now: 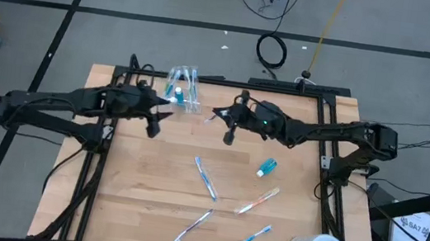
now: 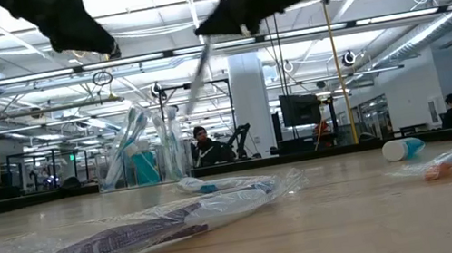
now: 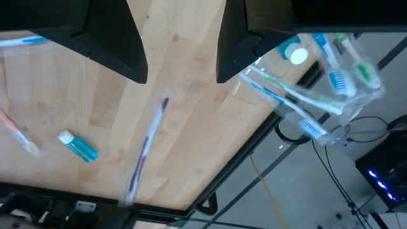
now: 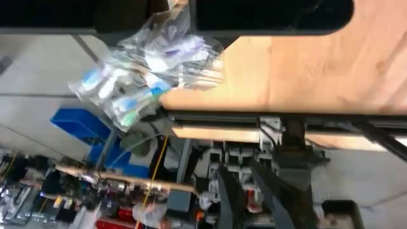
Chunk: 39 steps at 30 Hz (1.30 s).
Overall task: Pick & Place toothbrushing station
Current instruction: Put the violet toothbrush into the transparent organizer
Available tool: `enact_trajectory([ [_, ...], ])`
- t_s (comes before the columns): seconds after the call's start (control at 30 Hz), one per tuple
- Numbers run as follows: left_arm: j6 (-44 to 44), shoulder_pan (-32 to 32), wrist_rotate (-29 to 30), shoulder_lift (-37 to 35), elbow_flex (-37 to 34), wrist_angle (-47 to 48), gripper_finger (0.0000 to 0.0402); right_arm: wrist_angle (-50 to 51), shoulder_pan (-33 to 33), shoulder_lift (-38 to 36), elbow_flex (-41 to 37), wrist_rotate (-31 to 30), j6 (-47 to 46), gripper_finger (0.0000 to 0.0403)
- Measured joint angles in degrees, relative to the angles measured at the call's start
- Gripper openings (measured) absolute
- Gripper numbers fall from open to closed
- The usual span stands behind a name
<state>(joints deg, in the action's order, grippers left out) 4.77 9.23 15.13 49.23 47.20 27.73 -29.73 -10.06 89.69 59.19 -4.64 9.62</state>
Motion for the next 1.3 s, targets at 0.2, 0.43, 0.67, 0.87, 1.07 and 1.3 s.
enact_trajectory([
  [0.2,0.05,-0.11,-0.02,-1.3,0.0,0.65,0.0191,-1.55,-1.22,10.0,9.88,0.04,4.26,0.0007],
  [0.43,0.07,-0.39,-0.04,0.96,-0.02,1.09,0.0191,7.37,-5.62,17.72,23.16,-0.04,5.18,0.0007],
  [0.67,0.03,-0.37,-0.06,2.24,-0.01,1.28,0.0191,11.29,-9.79,20.23,24.45,0.16,-0.85,0.0007],
  [0.87,0.07,-0.37,-0.06,2.21,-0.02,1.26,0.0191,13.35,-10.61,22.63,24.31,0.33,-1.17,0.001],
  [1.07,0.12,-0.39,-0.08,2.19,-0.02,1.23,0.0191,13.48,-10.61,23.12,24.4,0.25,0.08,0.0034],
  [1.3,0.25,-0.39,-0.08,2.19,-0.02,1.2,0.0191,13.75,-10.61,23.04,24.38,0.23,0.7,0.0091],
])
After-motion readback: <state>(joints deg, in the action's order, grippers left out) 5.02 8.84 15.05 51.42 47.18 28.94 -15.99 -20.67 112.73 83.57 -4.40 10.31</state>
